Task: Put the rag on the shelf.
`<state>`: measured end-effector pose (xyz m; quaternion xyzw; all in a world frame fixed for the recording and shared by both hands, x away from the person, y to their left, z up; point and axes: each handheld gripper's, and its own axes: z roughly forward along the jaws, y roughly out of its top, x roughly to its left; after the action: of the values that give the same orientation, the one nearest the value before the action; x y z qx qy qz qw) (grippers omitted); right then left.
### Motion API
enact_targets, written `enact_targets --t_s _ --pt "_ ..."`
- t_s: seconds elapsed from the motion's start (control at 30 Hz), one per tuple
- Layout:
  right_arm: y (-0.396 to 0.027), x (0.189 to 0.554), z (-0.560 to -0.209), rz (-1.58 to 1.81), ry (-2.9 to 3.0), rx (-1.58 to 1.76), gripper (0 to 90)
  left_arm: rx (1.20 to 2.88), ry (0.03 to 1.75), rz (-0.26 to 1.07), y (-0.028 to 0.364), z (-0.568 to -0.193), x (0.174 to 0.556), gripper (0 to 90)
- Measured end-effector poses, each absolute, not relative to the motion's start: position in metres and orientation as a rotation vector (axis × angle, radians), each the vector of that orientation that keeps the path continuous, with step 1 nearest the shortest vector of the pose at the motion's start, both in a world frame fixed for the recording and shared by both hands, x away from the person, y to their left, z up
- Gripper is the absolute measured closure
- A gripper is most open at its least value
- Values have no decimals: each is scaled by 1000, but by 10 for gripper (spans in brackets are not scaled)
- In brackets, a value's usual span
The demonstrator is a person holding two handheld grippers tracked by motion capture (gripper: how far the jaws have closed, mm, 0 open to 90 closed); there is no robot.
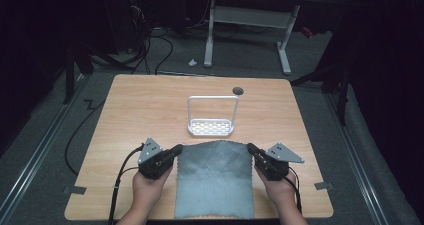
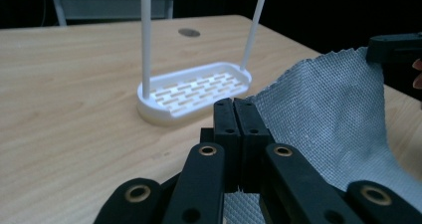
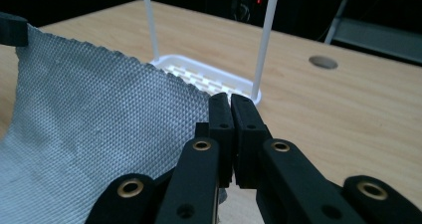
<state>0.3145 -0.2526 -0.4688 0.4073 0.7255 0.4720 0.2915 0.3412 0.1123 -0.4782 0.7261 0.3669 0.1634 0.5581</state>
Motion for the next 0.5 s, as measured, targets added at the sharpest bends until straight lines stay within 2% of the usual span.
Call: enact_targets --t_s 0.5 --pt "-248 320 -432 1330 1855 1015 893 1664 816 469 118 -443 351 892"
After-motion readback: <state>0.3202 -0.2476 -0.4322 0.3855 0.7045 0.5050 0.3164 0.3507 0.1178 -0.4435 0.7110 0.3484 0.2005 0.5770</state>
